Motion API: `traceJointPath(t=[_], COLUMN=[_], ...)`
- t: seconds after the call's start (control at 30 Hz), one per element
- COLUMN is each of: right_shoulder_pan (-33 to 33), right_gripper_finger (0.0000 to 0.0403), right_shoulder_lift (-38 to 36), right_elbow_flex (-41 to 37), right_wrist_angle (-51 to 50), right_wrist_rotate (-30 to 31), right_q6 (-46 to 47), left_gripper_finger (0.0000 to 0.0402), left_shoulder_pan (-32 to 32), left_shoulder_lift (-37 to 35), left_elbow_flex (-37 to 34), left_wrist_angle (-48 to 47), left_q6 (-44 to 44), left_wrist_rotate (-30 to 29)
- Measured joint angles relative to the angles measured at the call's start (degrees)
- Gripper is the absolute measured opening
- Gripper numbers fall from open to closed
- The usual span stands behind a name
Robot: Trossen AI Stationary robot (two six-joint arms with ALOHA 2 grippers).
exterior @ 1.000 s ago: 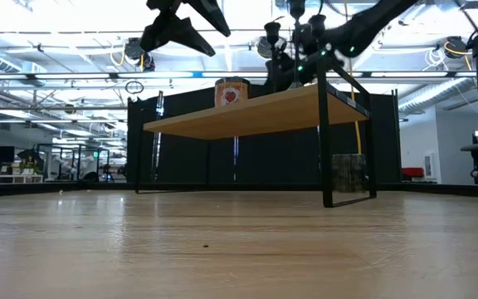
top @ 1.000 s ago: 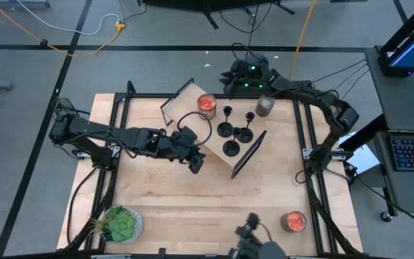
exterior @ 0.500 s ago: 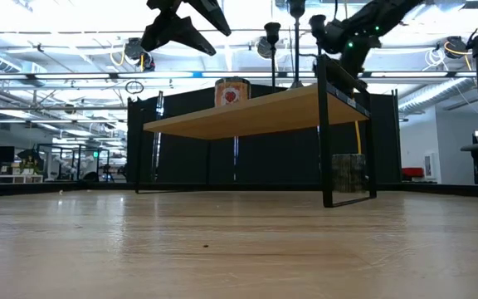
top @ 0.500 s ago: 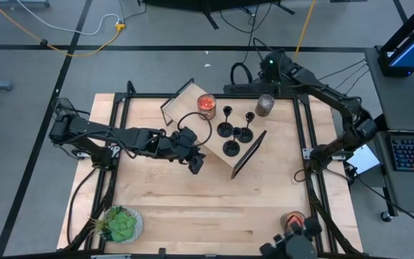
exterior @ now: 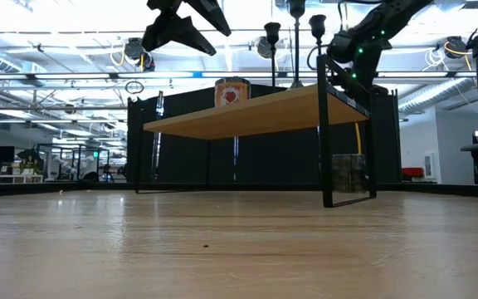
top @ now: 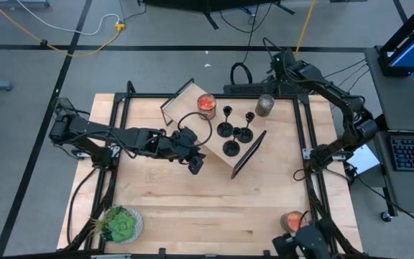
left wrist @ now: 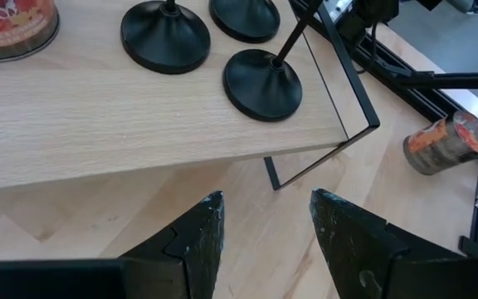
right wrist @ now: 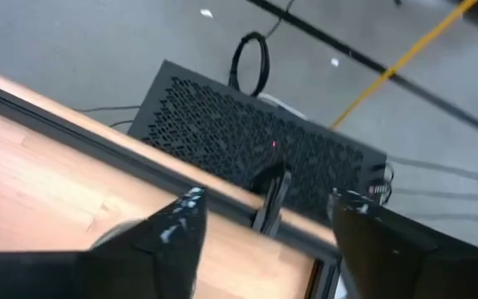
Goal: Pick & Place candle stick holders
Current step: Put the brown scented candle on the shelf
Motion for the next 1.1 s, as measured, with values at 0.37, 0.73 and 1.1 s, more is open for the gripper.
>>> traceJointPath(t=[0.37,0.73,1.1], right_shoulder_pan=[-2.0,-2.9,-3.2], right_gripper_finger=[0.0310,0.0300,0.0289], right_shoulder_lift=[2.7,5.2,5.1], right_elbow_flex=[-0.1,-2.1,-8.9], right_wrist_angle=[-5.7,-9.0,-1.7], right_wrist_rotate=[-8.9,-10.7,-12.1], right_q6=[7.4,8.9,10.8], left_gripper_finger=[0.0189,0.0189,0.0189], left_shoulder_pan=[0.0,0.0,0.0], left_shoulder_lift=[0.0,0.0,0.0], left_elbow_flex=[0.0,0.0,0.0], left_wrist_angle=[0.1,0.1,0.1], left_q6=[1.5,1.5,1.6], left_wrist_rotate=[0.0,0.0,0.0])
